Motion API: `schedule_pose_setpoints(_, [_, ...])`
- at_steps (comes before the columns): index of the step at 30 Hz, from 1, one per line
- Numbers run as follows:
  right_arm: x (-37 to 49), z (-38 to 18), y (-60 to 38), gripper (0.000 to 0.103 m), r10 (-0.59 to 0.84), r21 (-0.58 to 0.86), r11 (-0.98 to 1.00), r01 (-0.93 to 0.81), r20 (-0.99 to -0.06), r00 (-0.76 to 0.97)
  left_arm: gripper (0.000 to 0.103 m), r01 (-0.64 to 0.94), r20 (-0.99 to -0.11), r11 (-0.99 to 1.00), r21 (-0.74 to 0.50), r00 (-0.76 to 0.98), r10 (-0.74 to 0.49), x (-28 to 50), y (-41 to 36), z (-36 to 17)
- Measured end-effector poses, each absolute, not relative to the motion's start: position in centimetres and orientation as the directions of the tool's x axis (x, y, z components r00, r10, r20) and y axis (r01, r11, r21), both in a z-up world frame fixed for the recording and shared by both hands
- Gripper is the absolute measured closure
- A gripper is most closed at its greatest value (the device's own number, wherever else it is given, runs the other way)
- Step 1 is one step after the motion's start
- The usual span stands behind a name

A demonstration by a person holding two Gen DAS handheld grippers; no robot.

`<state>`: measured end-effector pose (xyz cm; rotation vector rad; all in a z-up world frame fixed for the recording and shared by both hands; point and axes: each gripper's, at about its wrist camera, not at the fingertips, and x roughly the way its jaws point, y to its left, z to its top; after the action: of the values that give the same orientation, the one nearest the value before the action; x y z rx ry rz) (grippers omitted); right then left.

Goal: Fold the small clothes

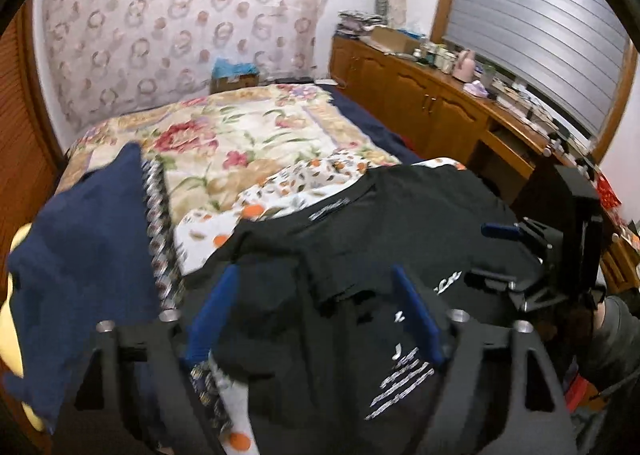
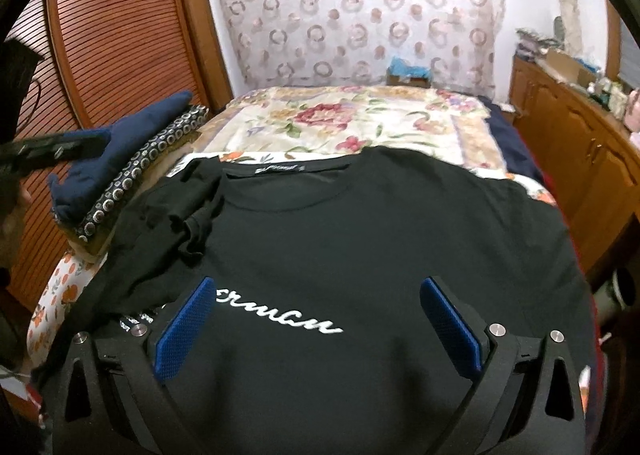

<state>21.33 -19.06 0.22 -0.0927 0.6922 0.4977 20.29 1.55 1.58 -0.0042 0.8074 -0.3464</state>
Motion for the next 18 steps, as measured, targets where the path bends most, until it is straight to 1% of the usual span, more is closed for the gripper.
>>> schedule_pose_setpoints(4, [21.8,0.2,-16.7,0.008,0.468,0.097,0.837,-0.539,-0.638,0.612,0.022,0.253,-0.716,0.961,-0.109,0.651,-0.252,18.7,2.7,0.0])
schedule_pose_setpoints(6, [21.5,-0.3,-14.8,0.019,0.495,0.102,0.809,-0.579,-0.649,0.578,0.022,0.23,-0.721,0.968,-0.103,0.652,-0.232,17.8,3.2,-0.8])
schedule_pose_setpoints(7, [21.5,-0.5,-14.1,0.021,0.506,0.108,0.798,-0.594,-0.654,0.562,0.022,0.221,-0.722,0.97,-0.104,0.654,-0.227,17.5,3.5,-1.1])
schedule_pose_setpoints(9, [20.8,-1.4,-12.0,0.031,0.54,0.13,0.76,-0.637,-0.673,0.506,0.022,0.206,-0.725,0.972,-0.113,0.652,-0.222,16.7,3.9,-1.8])
schedule_pose_setpoints(10, [20.6,-1.8,-11.3,0.034,0.549,0.137,0.746,-0.652,-0.681,0.485,0.022,0.203,-0.726,0.972,-0.117,0.651,-0.223,16.5,4.1,-2.0])
schedule_pose_setpoints(12, [19.6,-2.7,-9.4,0.048,0.559,0.135,0.716,-0.685,-0.699,0.446,0.022,0.196,-0.721,0.974,-0.116,0.657,-0.218,15.9,4.4,-2.3])
schedule_pose_setpoints(13, [18.9,-3.3,-8.5,0.05,0.557,0.127,0.703,-0.7,-0.711,0.43,0.022,0.197,-0.712,0.974,-0.113,0.668,-0.218,15.6,4.4,-2.3])
schedule_pose_setpoints(15, [18.0,-4.1,-7.2,0.058,0.544,0.11,0.69,-0.716,-0.731,0.412,0.022,0.197,-0.692,0.975,-0.106,0.689,-0.214,15.3,4.3,-2.1])
schedule_pose_setpoints(16, [17.1,-4.3,-6.6,0.059,0.526,0.067,0.691,-0.72,-0.73,0.436,0.022,0.198,-0.682,0.975,-0.099,0.7,-0.211,15.0,4.3,-2.1])
schedule_pose_setpoints(17, [16.7,-4.5,-6.3,0.066,0.51,0.04,0.691,-0.721,-0.734,0.448,0.022,0.197,-0.675,0.976,-0.092,0.708,-0.207,14.9,4.2,-2.1])
schedule_pose_setpoints(18, [16.3,-4.5,-6.0,0.08,0.502,0.027,0.689,-0.724,-0.738,0.451,0.022,0.196,-0.667,0.977,-0.086,0.717,-0.203,14.7,4.1,-2.0])
